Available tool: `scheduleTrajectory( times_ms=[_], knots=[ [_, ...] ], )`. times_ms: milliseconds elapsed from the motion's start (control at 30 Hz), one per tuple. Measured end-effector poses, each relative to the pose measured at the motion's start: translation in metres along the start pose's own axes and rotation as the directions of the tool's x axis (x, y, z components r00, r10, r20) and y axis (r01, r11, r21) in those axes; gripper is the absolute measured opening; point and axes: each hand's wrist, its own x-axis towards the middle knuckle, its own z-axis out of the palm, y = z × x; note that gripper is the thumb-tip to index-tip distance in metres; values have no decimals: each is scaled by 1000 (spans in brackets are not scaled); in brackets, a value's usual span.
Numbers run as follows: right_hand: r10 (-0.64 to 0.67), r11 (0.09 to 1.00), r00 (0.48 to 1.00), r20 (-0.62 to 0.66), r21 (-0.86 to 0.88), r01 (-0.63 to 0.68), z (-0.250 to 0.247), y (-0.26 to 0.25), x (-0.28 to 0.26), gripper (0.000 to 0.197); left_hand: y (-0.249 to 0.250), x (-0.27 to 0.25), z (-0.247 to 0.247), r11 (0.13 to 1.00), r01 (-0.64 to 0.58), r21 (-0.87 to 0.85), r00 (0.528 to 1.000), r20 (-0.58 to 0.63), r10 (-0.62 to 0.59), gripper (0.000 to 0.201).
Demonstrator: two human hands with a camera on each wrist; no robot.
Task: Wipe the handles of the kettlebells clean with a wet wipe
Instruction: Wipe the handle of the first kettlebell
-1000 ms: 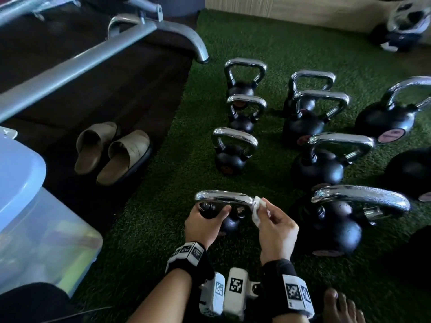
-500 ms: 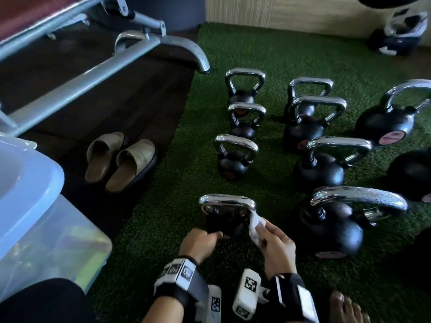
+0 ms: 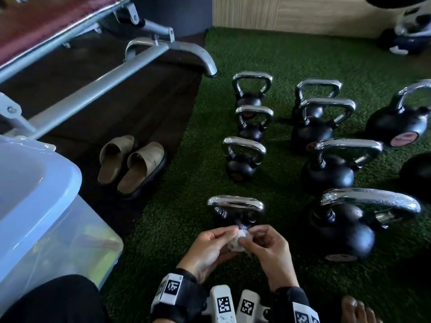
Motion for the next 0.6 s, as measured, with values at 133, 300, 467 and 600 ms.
scheduleTrajectory(
  times_ms=[133, 300, 467, 600],
  knots=[
    [29, 1000, 991, -129, 15, -28, -20, 3, 15, 27, 10, -18, -17, 987, -130, -97, 981, -154, 115, 43],
    [73, 991, 993, -91, -108, -83, -14, 18, 42, 51, 48, -31, -8, 750, -585, 309, 673, -330, 661, 28],
    [50, 941, 988, -147, -323, -95, 17, 37, 58, 30, 52, -2, 21, 337, -619, 709, 483, 6, 875, 35],
    [-23, 933, 970, -241, -355, -66, 25, 35, 53, 15, 35, 15, 27, 99, -525, 845, 497, 210, 842, 35]
  ],
)
